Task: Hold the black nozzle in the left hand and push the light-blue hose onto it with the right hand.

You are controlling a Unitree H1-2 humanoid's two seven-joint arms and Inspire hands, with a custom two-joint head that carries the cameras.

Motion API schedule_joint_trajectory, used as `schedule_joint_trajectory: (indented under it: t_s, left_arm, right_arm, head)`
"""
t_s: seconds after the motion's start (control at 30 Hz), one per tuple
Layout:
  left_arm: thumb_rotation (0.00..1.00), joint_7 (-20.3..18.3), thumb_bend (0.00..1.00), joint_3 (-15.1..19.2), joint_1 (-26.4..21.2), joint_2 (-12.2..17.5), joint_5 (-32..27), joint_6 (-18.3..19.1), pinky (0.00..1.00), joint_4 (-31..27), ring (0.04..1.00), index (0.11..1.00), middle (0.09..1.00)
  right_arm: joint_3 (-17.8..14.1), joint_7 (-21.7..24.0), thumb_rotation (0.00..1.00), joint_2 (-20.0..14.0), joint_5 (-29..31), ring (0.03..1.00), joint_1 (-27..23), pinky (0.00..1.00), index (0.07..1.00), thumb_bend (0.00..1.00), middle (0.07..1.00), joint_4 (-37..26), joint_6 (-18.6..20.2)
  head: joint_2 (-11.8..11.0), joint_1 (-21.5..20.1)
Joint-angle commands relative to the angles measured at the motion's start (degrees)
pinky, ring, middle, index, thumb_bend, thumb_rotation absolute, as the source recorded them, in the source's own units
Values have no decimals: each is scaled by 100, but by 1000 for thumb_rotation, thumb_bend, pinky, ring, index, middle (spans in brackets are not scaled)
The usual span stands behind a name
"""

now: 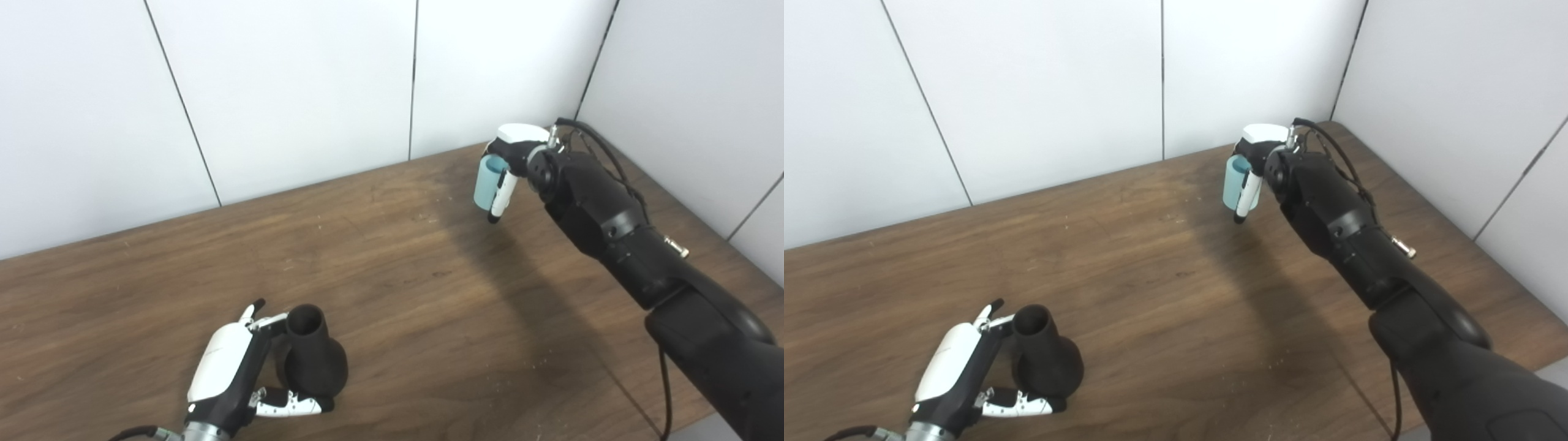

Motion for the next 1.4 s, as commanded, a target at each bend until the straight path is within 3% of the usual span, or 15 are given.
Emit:
schedule_joint_trajectory:
  t_s: [0.0,0.3,0.47,0.5,0.57,0.97,1.37]
  left_arm:
    - [0,-412,522,-91,283,202,282,384,1000,225,712,497,464]
    - [0,-461,522,-96,284,185,258,471,1000,169,710,497,464]
    - [0,-469,522,-102,292,179,236,496,1000,150,709,497,464]
    - [0,-466,522,-101,290,182,226,492,1000,156,709,497,464]
    - [0,-466,522,-99,288,182,214,491,1000,162,709,497,464]
    - [0,-468,522,-107,291,159,191,485,1000,164,710,497,464]
    - [0,-492,521,-118,281,140,168,500,1000,176,704,502,446]
  right_arm:
    - [-45,-165,14,-159,51,609,-198,542,767,849,717,-69,-25]
    - [4,-209,3,-173,96,606,-185,543,731,832,691,-74,-27]
    - [-7,-412,0,-183,93,562,-133,518,649,811,616,-125,-136]
    - [-9,-495,0,-174,96,528,-130,490,568,644,532,-95,-179]
    - [-17,-638,0,-162,109,463,-116,446,515,540,495,-65,-254]
    - [-53,-1228,0,-177,253,426,-16,412,508,518,502,-5,-613]
    - [-39,-1034,0,-269,194,442,43,441,500,520,492,-492,-497]
  head:
    - [10,13]
    - [22,24]
    - [50,32]
    - [42,34]
    - [46,43]
    - [85,66]
    - [125,231]
